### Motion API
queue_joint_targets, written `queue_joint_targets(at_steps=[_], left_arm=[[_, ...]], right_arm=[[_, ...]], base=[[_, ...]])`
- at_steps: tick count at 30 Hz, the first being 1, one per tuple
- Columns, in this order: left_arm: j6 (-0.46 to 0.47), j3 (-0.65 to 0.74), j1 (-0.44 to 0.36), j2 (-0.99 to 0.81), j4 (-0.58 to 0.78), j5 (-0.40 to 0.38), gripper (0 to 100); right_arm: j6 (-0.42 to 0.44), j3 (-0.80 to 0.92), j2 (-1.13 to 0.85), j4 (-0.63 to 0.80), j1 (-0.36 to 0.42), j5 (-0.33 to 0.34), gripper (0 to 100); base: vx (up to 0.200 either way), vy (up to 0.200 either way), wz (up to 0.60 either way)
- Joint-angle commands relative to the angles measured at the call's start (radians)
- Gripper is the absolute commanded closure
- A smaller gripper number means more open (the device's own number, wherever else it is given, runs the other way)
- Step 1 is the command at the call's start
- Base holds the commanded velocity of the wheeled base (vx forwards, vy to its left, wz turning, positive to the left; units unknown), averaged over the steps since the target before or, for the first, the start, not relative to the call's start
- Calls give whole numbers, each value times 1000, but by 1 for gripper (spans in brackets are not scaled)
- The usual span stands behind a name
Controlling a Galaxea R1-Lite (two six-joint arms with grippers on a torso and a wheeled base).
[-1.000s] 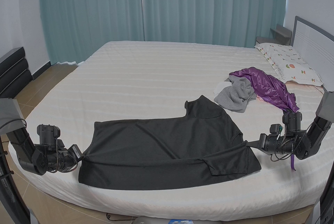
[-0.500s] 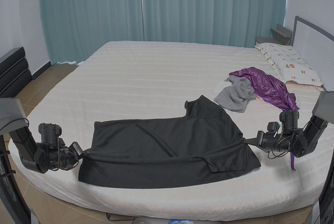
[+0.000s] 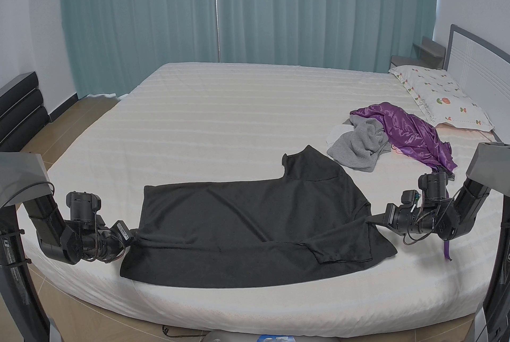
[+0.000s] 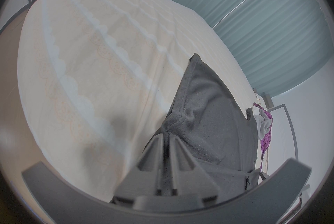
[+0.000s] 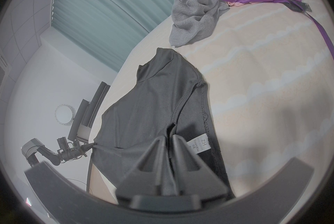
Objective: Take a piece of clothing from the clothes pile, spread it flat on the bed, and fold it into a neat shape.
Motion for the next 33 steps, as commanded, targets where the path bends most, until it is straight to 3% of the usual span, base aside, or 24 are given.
queue_joint_targets(at_steps=[1,8,16,33], left_arm=[[-1,1,0,6,1,0,0],[-29,6,6,-15,0,1,0],[-41,26,9,-75,0,-2,0],[-70,-19,13,-81,1,0,0]], right_arm=[[-1,1,17,-2,0,6,0],[25,35,-4,-12,-1,12,0],[128,48,-49,-12,-12,27,0],[133,81,-55,-51,-1,27,0]], base=[[0,0,0],[0,0,0],[0,0,0],[0,0,0]])
